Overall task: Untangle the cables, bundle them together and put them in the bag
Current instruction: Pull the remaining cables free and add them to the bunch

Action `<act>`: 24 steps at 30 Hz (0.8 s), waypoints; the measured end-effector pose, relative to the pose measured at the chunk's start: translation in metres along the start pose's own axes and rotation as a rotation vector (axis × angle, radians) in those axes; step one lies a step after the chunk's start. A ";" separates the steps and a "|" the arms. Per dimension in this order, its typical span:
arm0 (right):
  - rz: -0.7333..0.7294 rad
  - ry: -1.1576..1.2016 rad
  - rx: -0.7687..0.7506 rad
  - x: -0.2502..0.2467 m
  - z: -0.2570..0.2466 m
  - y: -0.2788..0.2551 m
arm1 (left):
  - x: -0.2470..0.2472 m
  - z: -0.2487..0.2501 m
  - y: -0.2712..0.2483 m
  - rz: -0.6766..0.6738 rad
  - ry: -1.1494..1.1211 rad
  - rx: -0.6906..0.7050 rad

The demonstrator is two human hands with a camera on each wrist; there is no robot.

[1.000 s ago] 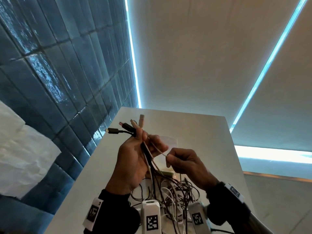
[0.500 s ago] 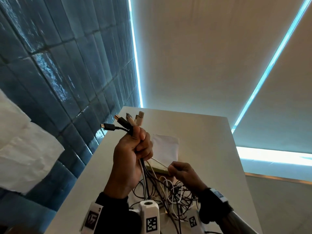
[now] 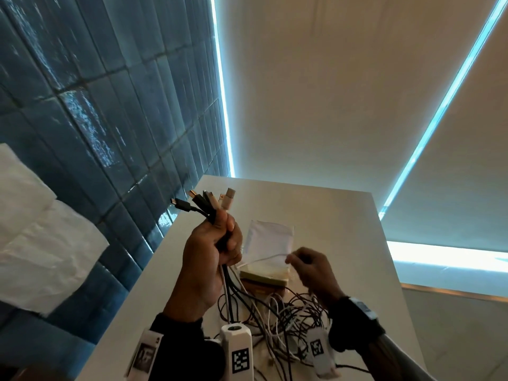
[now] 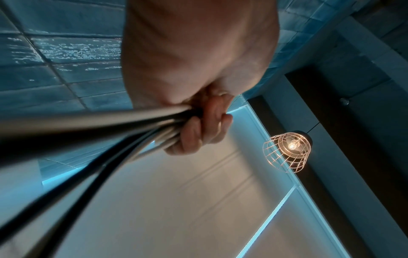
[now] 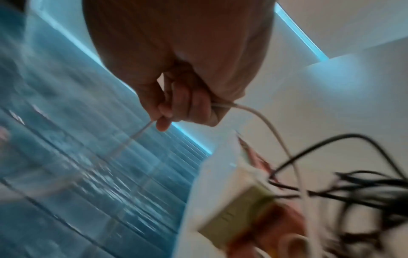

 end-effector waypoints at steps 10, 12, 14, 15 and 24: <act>-0.307 0.527 -0.239 0.000 -0.143 -0.050 | 0.014 -0.015 -0.003 -0.023 0.075 -0.174; -0.356 0.496 -0.237 0.005 -0.135 -0.056 | 0.020 -0.008 -0.006 -0.062 -0.076 -0.166; -0.359 0.460 -0.172 0.008 -0.117 -0.055 | 0.020 0.000 -0.006 -0.070 -0.217 -0.132; -0.362 0.450 -0.140 0.009 -0.104 -0.054 | 0.019 0.002 -0.005 -0.075 -0.253 -0.108; -0.256 0.262 -0.058 0.029 -0.025 -0.031 | 0.021 0.006 -0.004 -0.101 -0.109 0.019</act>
Point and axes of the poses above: each hand's wrist, its own y-axis towards the middle knuckle, its own x-axis out of the palm, z = x × y, the point moved 7 cm from there along y, towards the middle knuckle, and after that the axes turned 10 degrees about z, right-handed, at the moved point
